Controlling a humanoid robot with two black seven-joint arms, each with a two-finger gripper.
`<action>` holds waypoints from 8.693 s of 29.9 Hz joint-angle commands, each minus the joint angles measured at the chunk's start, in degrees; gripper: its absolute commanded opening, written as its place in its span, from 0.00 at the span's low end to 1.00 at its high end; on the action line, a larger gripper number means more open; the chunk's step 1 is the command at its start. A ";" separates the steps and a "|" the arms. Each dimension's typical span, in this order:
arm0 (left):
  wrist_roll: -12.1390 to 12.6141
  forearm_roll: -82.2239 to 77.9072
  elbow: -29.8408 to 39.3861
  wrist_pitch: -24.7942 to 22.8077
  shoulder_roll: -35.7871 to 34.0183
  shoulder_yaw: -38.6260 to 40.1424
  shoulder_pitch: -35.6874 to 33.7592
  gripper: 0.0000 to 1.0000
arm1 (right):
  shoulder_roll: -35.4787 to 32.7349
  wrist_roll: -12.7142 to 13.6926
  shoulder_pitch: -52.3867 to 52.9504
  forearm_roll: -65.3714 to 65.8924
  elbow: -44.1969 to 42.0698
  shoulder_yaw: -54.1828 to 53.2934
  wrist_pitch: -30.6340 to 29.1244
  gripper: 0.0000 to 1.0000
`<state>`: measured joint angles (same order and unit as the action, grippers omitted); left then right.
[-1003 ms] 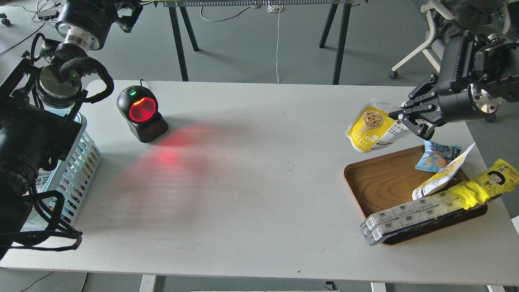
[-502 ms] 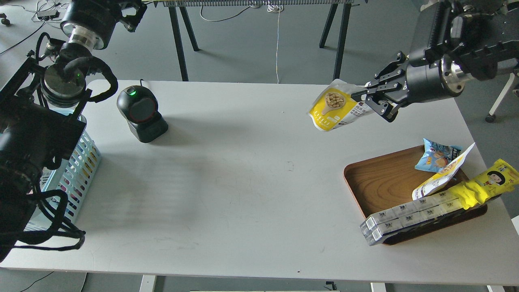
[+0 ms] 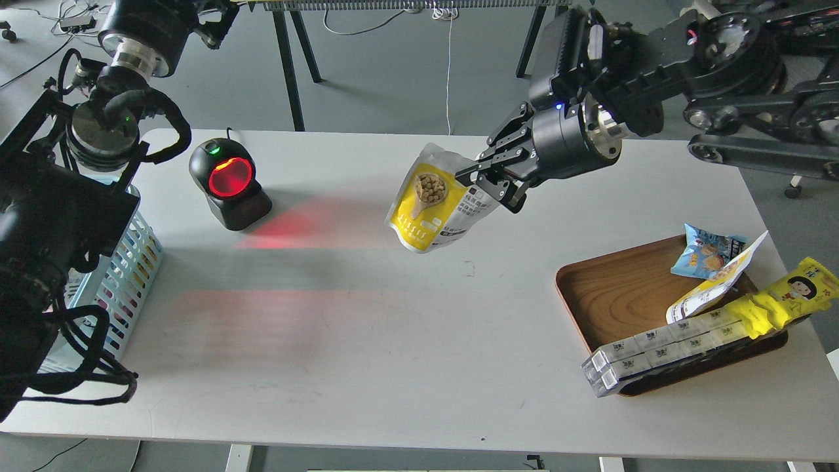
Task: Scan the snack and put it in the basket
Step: 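Carry the packet toward the barcode scanner and lower it onto the table, then open the right gripper and withdraw it away from the packet, then reach the left gripper over to the yellow packet near the scanner, then grasp the yellow packet with the left gripper and lift it, then hold the packet in front of the barcode scanner with the left gripper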
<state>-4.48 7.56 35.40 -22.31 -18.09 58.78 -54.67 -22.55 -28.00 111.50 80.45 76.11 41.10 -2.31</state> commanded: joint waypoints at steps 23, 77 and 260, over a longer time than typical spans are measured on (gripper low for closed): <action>0.00 0.00 -0.42 -0.10 -0.01 0.37 0.00 1.00 | 19.29 0.00 -10.17 0.15 -12.21 0.29 0.29 0.00; 0.00 0.00 -0.51 -0.10 -0.45 0.63 0.00 1.00 | 22.55 0.00 -9.03 0.32 -15.74 1.52 0.29 0.38; -13.62 -132.56 56.53 -5.69 -36.22 -36.11 -1.14 0.00 | 4.18 3.74 -58.59 -93.02 -52.47 -82.24 -24.85 0.98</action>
<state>-18.13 -125.00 91.90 -28.00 -54.37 22.92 -55.90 -18.35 -24.26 52.91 -12.59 23.65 -41.13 -27.15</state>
